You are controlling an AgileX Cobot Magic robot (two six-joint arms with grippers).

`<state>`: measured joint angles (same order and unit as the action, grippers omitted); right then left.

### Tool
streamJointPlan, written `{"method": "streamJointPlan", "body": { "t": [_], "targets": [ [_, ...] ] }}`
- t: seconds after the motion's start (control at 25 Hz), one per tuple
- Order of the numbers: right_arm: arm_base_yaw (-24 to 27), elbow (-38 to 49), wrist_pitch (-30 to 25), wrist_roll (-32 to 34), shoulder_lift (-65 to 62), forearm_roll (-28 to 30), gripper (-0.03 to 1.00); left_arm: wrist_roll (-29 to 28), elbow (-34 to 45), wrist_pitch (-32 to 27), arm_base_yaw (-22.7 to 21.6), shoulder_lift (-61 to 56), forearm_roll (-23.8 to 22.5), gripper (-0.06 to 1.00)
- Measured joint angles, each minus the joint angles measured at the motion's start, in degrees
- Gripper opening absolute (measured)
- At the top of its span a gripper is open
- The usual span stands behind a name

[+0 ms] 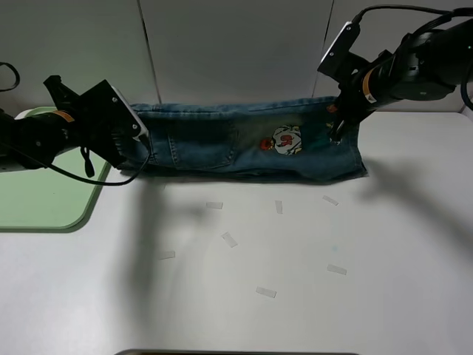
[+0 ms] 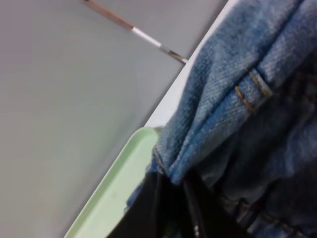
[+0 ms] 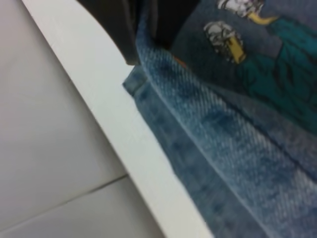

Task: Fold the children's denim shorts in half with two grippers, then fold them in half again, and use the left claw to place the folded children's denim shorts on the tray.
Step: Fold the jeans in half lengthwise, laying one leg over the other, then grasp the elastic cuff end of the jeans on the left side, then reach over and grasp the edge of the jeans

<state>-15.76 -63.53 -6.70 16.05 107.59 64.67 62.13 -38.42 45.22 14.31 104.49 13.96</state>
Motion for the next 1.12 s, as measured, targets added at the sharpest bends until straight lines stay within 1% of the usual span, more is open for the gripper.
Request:
{"method": "streamJointPlan", "body": {
  "t": [0.12,0.16,0.2,0.28,0.36,0.4,0.48,0.52,0.64,0.72,0.8,0.88,1.12],
  "targets": [
    [0.0,-0.7,0.3,0.0,1.5,-0.2,-0.02,-0.1,0.0,-0.1,-0.3,0.0,-0.1,0.06],
    [0.0,-0.8,0.5,0.0,2.0,-0.2,0.00,-0.4,0.0,-0.1,-0.4,0.0,-0.4,0.07],
    [0.1,-0.8,1.0,0.0,2.4,-0.2,0.06,-1.0,0.0,-0.1,-0.4,0.0,-0.8,0.11],
    [0.2,-0.8,2.5,0.0,3.0,-0.2,0.23,-3.4,0.0,0.8,-0.5,0.0,-2.4,0.28],
    [0.4,-1.0,5.2,0.0,3.4,-0.2,0.46,-5.9,-0.1,4.1,-0.5,0.0,-4.8,0.55],
    [0.6,-1.2,6.7,-0.1,3.5,-0.2,0.55,-7.4,-0.1,6.5,-0.5,0.0,-5.8,0.67],
    [1.1,-2.6,9.0,-0.1,3.6,-0.3,0.64,-10.7,-0.6,12.3,-0.5,0.0,-6.6,0.83],
    [1.3,-3.7,9.2,-0.1,3.6,-1.0,0.66,-12.9,-1.2,14.5,-0.5,0.0,-6.6,0.87],
    [1.5,-7.1,8.7,-0.1,3.6,-4.3,0.69,-19.0,-2.3,17.2,-0.5,-0.1,-6.8,0.92],
    [1.5,-9.0,8.0,-0.1,3.6,-6.9,0.69,-20.8,-2.4,17.3,-0.5,-0.1,-6.8,0.93],
    [1.5,-10.3,7.1,-0.1,3.6,-9.3,0.69,-21.3,-2.6,17.3,-0.5,-0.1,-6.6,0.93],
    [1.5,-10.6,6.7,-0.1,3.6,-10.2,0.69,-21.3,-2.6,17.2,-0.5,-0.1,-6.3,0.93],
    [1.5,-10.6,4.9,-0.1,3.6,-10.5,0.69,-21.5,-2.6,16.3,-0.5,-0.4,-4.4,0.93]
  ]
}}
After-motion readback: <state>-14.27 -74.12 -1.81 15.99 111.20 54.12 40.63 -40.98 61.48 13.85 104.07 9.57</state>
